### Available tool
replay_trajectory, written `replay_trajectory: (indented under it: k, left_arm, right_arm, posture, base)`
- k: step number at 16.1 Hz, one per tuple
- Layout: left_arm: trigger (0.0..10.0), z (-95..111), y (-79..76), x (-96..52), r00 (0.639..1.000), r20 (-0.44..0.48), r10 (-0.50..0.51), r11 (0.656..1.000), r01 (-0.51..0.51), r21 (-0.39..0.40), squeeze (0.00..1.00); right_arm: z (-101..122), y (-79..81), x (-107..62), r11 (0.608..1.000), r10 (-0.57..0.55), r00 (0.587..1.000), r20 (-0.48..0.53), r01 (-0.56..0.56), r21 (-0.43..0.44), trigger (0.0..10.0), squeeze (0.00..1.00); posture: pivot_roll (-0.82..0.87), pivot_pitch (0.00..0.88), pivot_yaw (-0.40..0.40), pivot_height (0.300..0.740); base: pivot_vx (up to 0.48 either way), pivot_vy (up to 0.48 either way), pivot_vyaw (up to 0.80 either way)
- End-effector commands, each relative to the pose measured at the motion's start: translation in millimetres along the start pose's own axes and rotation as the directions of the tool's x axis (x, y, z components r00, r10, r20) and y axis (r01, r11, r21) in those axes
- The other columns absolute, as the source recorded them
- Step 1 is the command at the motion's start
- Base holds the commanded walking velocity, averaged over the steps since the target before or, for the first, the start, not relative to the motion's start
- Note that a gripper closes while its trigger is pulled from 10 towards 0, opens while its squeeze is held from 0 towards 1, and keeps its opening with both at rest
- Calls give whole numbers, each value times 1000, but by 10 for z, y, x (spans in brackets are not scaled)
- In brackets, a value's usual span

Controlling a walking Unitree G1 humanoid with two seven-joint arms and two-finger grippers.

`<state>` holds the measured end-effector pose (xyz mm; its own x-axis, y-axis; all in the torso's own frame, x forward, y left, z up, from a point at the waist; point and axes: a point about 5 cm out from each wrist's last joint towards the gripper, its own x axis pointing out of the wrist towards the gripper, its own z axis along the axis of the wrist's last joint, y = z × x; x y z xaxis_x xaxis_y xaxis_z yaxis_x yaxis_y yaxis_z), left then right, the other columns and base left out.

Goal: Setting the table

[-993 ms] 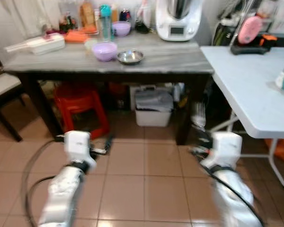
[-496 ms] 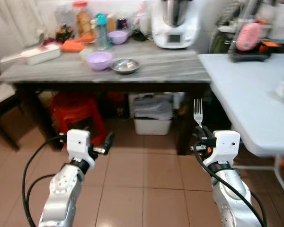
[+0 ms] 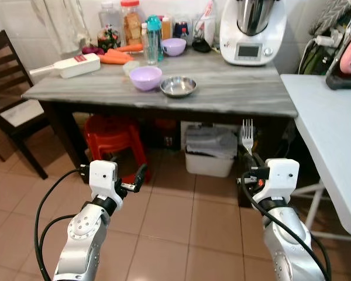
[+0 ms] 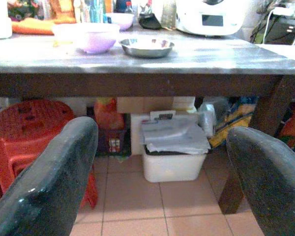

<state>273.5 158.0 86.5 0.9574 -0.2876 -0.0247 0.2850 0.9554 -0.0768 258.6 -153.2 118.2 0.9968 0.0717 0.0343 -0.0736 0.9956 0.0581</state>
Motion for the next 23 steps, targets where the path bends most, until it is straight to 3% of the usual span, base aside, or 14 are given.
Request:
replay_trajectory:
  k: [1,4,23]
  left_arm:
    - [10000,37,60,-4,1000,1,12,1000,-12,15,0]
    - [10000,34,41,8,1000,-1,3,1000,-3,11,0]
    - [10000,32,-42,47,1000,2,-31,1000,31,-5,0]
  right_arm:
    - [30,63,31,1000,15,1000,10,-15,27,10000,0]
    - [33,67,29,999,21,1000,15,-21,26,10000,0]
    - [30,77,54,1000,29,999,14,-29,11,10000,0]
  posture:
    - [12,0,22,740]
    - [8,0,22,740]
    - [5,0,22,740]
  base:
    - [337,0,0]
    - [340,0,-690]
    - [344,0,0]
